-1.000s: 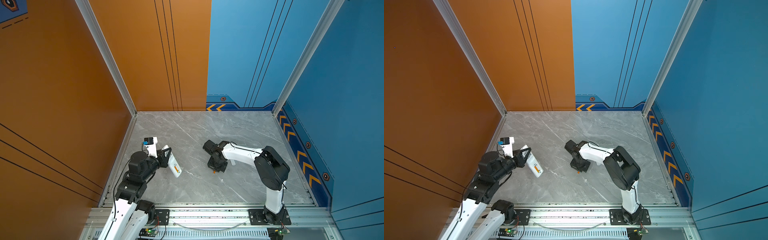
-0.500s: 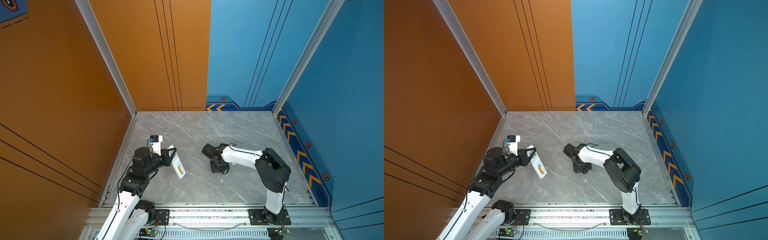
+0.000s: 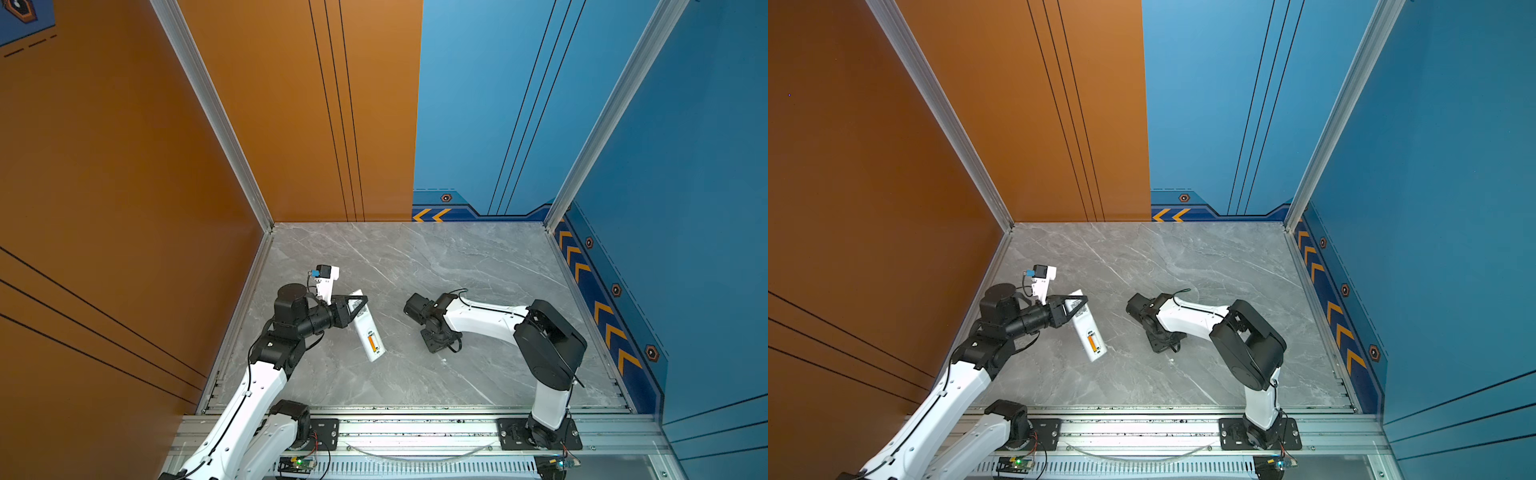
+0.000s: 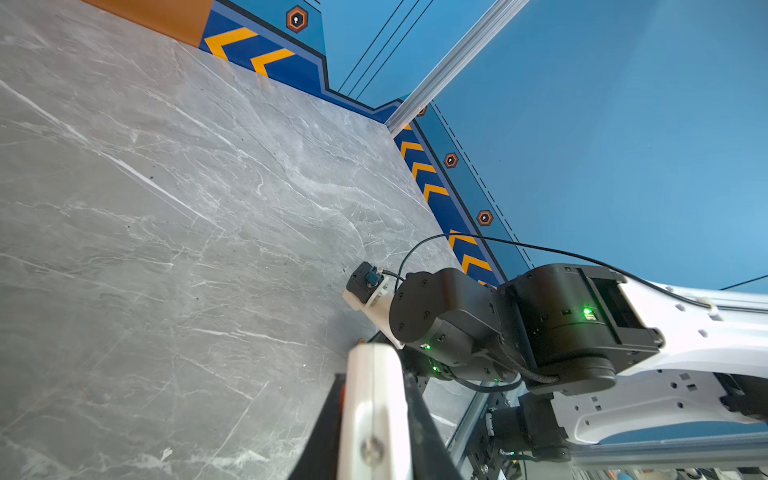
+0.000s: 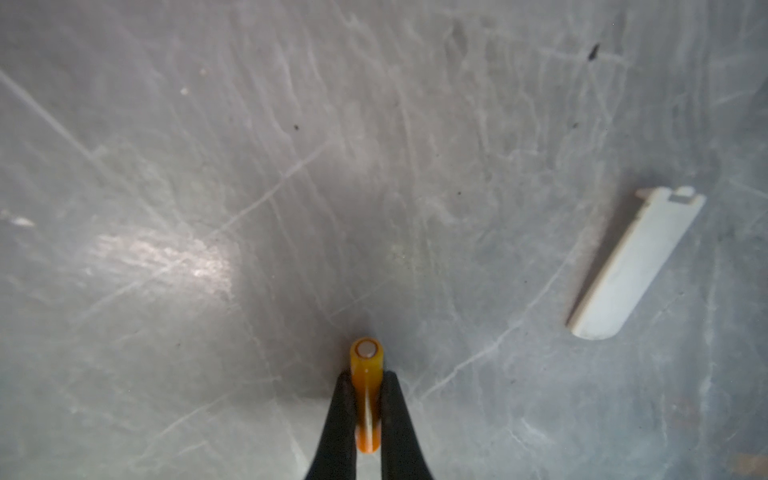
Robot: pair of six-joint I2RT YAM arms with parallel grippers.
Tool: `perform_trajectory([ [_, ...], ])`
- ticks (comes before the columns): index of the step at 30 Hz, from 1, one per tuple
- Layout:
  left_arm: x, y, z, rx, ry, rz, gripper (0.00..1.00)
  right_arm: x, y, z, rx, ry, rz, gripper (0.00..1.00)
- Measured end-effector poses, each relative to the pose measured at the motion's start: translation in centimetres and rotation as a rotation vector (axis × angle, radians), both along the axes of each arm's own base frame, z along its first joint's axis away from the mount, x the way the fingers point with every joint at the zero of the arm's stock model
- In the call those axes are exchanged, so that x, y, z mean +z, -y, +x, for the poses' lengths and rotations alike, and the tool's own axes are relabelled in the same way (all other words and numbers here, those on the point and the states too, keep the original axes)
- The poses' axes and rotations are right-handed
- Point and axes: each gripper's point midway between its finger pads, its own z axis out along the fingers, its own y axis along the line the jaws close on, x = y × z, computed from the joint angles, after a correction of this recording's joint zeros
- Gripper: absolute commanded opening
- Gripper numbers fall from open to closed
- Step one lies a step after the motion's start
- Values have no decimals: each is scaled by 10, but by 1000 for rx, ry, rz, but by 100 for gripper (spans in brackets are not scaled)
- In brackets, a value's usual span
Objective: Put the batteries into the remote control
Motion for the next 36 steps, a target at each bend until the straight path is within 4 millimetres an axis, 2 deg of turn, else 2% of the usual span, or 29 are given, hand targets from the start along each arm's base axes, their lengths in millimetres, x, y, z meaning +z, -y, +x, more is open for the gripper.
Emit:
perform_trajectory([
  [7, 8, 1, 4, -20, 7, -12, 0, 0, 0, 0, 59, -6, 3, 14],
  [16, 14, -4, 3, -15, 30, -20, 0, 1, 1, 1, 91, -10, 0, 30],
  [36, 18, -7, -4, -25, 67, -5, 0, 0, 6, -9, 62, -53, 83, 30],
])
